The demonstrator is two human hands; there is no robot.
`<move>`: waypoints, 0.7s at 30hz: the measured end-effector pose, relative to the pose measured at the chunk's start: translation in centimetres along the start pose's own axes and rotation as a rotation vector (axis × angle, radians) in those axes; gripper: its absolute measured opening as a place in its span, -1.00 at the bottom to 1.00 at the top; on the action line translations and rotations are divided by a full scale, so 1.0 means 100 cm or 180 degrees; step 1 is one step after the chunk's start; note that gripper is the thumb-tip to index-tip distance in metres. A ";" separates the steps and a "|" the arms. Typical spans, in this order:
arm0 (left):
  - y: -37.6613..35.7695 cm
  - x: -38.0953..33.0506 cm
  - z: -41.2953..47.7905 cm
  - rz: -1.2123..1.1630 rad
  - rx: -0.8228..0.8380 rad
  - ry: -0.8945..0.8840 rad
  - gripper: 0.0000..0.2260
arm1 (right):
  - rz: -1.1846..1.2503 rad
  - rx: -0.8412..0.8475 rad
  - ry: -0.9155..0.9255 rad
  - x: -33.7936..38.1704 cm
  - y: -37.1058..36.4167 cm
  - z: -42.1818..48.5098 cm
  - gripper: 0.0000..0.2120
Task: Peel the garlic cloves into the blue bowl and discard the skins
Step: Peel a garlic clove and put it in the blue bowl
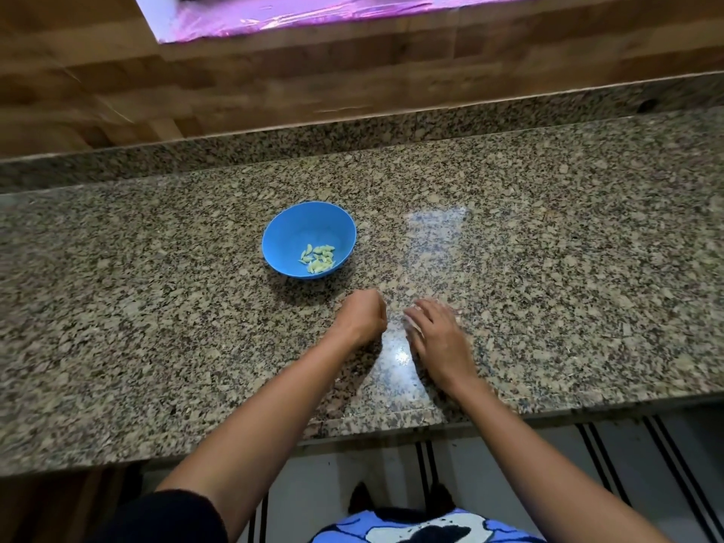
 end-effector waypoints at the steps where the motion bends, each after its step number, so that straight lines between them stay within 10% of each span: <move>1: -0.001 0.006 -0.002 -0.0448 0.0065 -0.0016 -0.95 | 0.0373 -0.0065 -0.0059 0.003 0.004 0.001 -0.72; 5: 0.002 0.014 -0.015 -0.2406 0.0197 0.0025 -0.85 | 0.1724 0.0240 -0.0941 0.002 0.009 0.010 -0.84; 12: 0.014 0.002 -0.020 -0.1687 -0.0415 -0.0447 -0.92 | 0.3058 0.0651 -0.1711 -0.007 0.005 0.021 -0.86; 21: 0.013 -0.003 -0.020 -0.1358 -0.0333 -0.0577 -0.81 | 0.2090 0.0407 -0.0968 0.000 0.021 0.031 -0.86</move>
Point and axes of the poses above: each hand's wrist, its own z-axis towards the middle knuckle, its own y-axis out of the back of the hand, x = y × z, the point moved 6 cm from there along z, towards the middle knuckle, and after that the axes turned 3 degrees about z, right-handed, at the moved point
